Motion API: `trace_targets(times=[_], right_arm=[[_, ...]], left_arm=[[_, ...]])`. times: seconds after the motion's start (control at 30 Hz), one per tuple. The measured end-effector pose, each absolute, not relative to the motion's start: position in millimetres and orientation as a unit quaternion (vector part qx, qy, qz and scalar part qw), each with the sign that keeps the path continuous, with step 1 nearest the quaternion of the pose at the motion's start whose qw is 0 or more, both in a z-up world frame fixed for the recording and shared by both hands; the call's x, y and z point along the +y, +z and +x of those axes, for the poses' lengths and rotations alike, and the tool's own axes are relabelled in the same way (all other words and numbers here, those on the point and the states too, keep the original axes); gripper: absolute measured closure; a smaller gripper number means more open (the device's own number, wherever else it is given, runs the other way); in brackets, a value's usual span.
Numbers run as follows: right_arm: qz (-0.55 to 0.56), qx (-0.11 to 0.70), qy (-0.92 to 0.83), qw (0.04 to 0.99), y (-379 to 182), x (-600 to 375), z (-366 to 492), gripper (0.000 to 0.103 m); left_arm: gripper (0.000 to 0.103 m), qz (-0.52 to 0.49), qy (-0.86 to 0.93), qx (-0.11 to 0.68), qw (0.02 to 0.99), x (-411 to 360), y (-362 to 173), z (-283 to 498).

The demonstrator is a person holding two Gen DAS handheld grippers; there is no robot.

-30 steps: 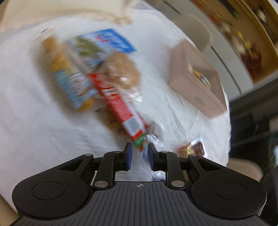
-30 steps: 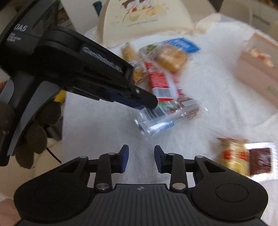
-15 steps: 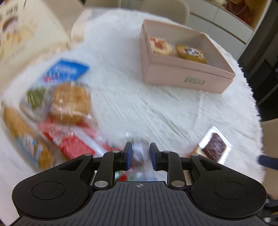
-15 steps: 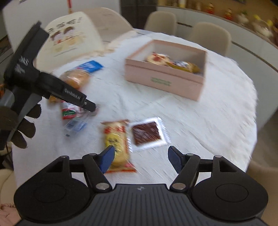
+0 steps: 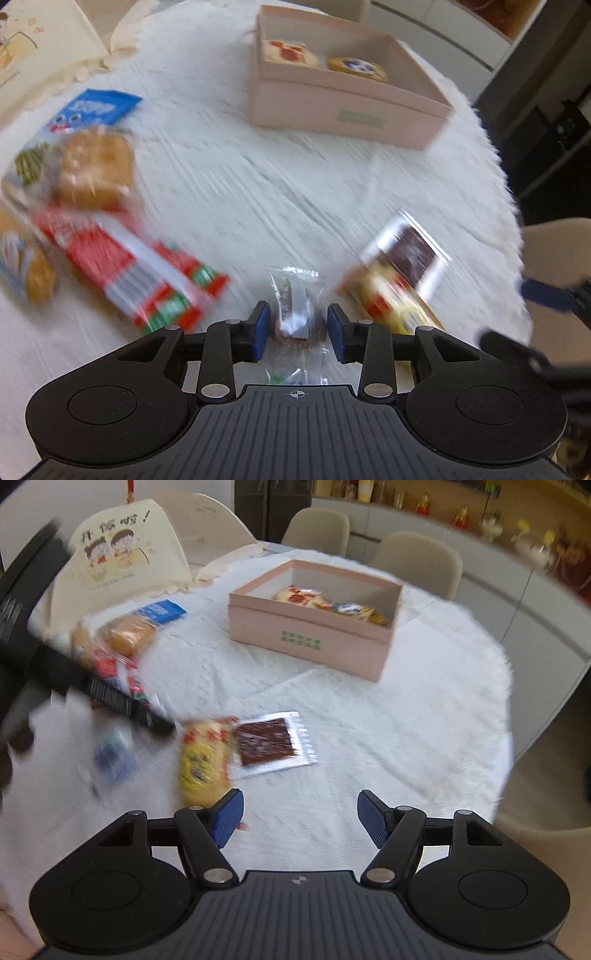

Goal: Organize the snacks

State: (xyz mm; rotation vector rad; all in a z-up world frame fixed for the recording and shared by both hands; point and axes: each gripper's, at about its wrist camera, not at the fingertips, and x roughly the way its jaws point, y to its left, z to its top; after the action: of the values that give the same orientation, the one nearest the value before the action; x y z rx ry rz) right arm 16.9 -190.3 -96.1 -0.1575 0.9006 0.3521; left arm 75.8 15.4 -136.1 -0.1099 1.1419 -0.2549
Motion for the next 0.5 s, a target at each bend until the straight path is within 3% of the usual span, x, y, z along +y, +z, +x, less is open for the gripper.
trace_targets(times=[0.13, 0.4, 0.5], right_arm=[[-0.035, 0.455, 0.221, 0.862, -94, -184, 28, 0.034], [-0.056, 0.48, 0.261, 0.836, -117, -140, 56, 0.035], [-0.074, 0.488, 0.277, 0.824, -121, -129, 55, 0.051]], left_arm=[[0.076, -0.048, -0.122, 0.546, 0.827, 18, -135, 52], [0.076, -0.077, -0.111, 0.548, 0.825, 25, -136, 35], [0.075, -0.079, -0.109, 0.549, 0.825, 25, -136, 33]])
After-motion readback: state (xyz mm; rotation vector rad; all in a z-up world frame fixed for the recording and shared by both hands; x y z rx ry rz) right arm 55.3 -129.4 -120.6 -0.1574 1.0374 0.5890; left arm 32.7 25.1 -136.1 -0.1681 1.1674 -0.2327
